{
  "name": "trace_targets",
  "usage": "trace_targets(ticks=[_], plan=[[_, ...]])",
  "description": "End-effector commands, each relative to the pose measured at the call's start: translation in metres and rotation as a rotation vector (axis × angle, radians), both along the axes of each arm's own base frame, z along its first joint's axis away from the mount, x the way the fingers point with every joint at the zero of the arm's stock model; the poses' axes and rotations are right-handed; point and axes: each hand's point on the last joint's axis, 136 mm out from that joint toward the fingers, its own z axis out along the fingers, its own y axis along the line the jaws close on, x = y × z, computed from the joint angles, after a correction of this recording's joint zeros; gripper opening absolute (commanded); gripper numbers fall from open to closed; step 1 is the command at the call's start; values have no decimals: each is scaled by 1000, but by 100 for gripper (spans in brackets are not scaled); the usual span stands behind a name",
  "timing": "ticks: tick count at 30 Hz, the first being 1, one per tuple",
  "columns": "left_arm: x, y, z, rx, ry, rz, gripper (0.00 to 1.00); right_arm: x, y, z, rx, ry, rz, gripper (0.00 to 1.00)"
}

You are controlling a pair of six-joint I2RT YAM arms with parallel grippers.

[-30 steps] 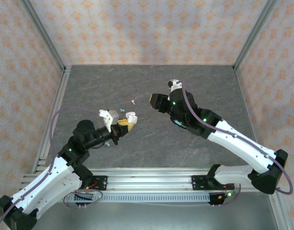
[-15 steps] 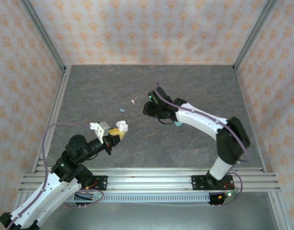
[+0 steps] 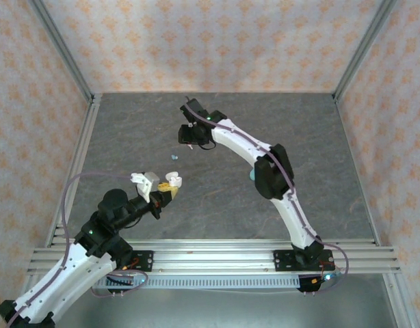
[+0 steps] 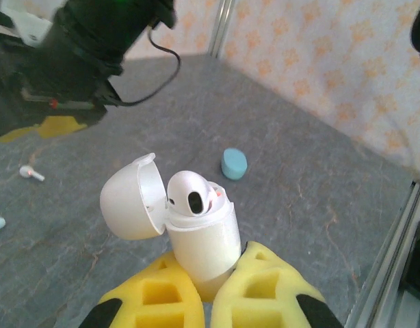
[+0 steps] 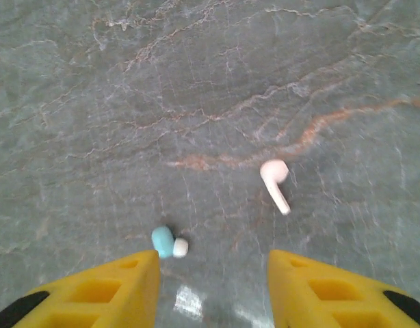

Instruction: Insert wireless bluetooth earbuds into charging case

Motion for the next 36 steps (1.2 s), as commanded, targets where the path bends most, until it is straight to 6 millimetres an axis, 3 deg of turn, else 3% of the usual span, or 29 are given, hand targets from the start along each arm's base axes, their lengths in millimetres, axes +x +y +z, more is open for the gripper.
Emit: trace_targets(ticks=[1, 7, 12, 26, 36], plan=[[-5, -5, 17, 43, -33, -55, 0, -1, -15, -20, -148, 18, 91, 46], [0, -9, 19, 27, -26, -51, 0, 17, -19, -37, -218, -25, 106, 45], [3, -12, 19, 17, -14, -54, 0, 20, -11, -46, -196, -34, 138, 39], [3, -13, 22, 25, -11, -60, 0, 20, -9, -76, -224, -19, 174, 38], [6, -16, 25, 24, -7, -66, 0, 22, -22, -73, -267, -19, 163, 17]])
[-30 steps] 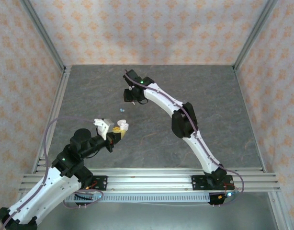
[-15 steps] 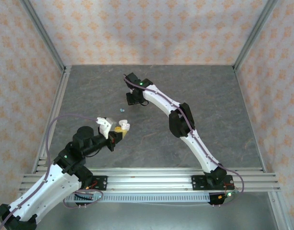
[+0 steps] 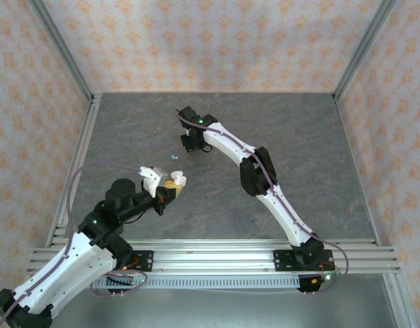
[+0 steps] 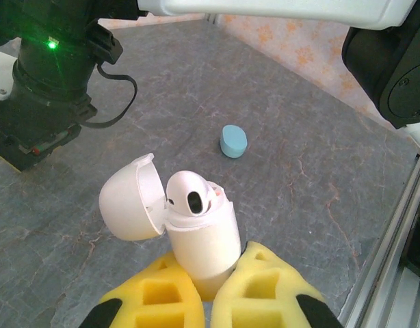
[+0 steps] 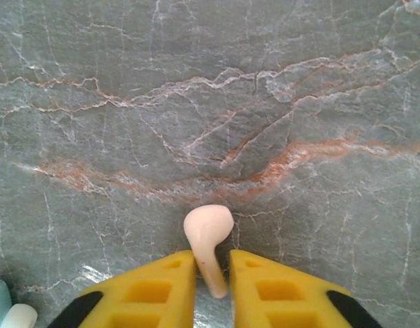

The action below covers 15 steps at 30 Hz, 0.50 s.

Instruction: Insert wireless bluetooth earbuds into charging case

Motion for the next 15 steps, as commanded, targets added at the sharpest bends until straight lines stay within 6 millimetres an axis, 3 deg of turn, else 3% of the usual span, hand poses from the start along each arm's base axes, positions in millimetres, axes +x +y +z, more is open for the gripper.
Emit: trace_targets(ticks=[1, 8, 15], plan=[[0, -5, 29, -41, -65, -26, 0, 3, -10, 0, -34, -1, -8, 16], [2, -10, 38, -58, -62, -34, 0, -15, -31, 5, -76, 47, -18, 12], [13, -24, 55, -137, -61, -52, 0, -39, -87, 19, -157, 66, -99, 11]])
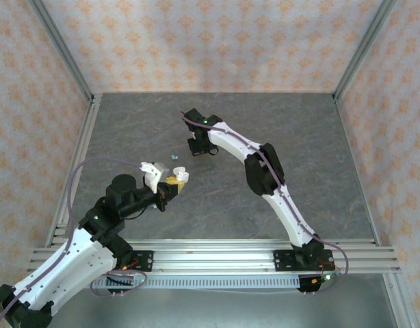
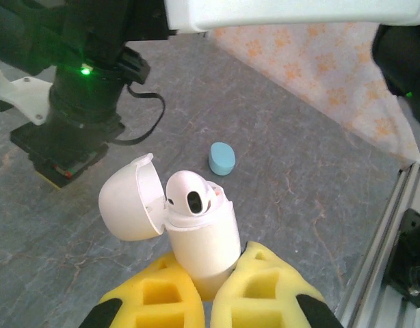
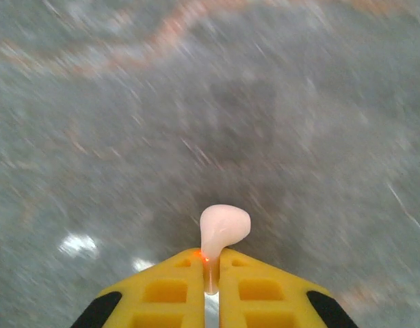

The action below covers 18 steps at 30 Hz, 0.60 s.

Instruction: Insert wireless bluetooth earbuds into charging case

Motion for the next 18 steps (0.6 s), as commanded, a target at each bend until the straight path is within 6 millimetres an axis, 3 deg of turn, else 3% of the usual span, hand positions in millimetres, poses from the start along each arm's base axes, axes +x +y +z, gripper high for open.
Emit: trace_targets(ticks=[1, 10, 18], plan=[[6, -14, 39, -81, -65, -41, 0, -10, -40, 25, -43, -21, -75, 11], [26, -42, 52, -68, -69, -104, 0, -82, -96, 39, 18, 21, -200, 11], [31, -66, 45, -50, -36, -153, 0, -136, -111, 32, 163, 93, -350, 12]])
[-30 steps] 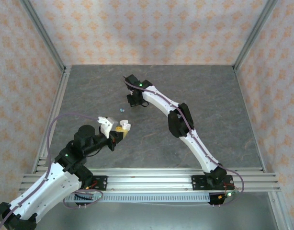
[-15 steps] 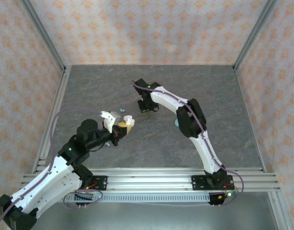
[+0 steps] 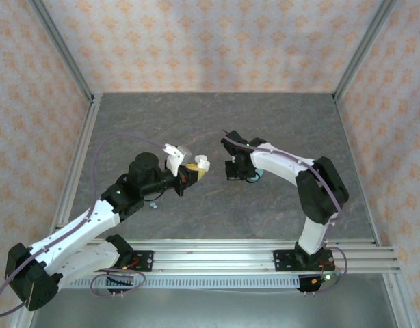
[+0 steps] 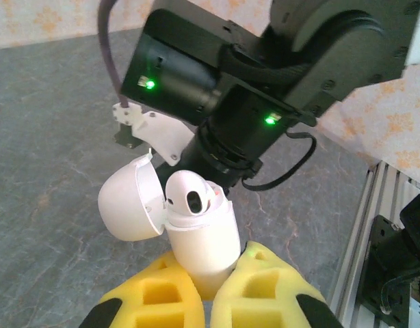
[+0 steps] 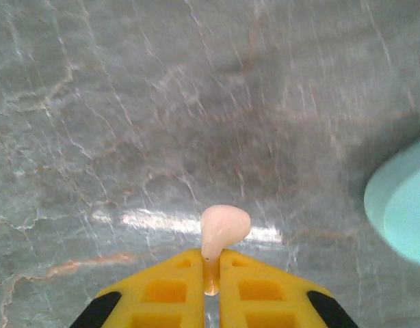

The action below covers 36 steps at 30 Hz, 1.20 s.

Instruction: Insert wireless bluetooth earbuds into charging case

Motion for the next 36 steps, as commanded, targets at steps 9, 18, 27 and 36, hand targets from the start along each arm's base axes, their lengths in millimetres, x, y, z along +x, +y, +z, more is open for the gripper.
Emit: trace_targets(ticks=[9, 18, 27, 36], plan=[[2, -17, 16, -28, -44, -41, 0, -33, 13, -14, 106, 13, -153, 12], [-1, -13, 12, -7, -38, -37, 0, -48, 23, -27, 81, 50, -132, 30], [-8, -2, 10, 5, -57, -13, 0, -44, 16, 16, 125, -51, -146, 37], [-14, 5, 9, 11, -56, -4, 0, -33, 12, 19, 175, 1, -142, 36]])
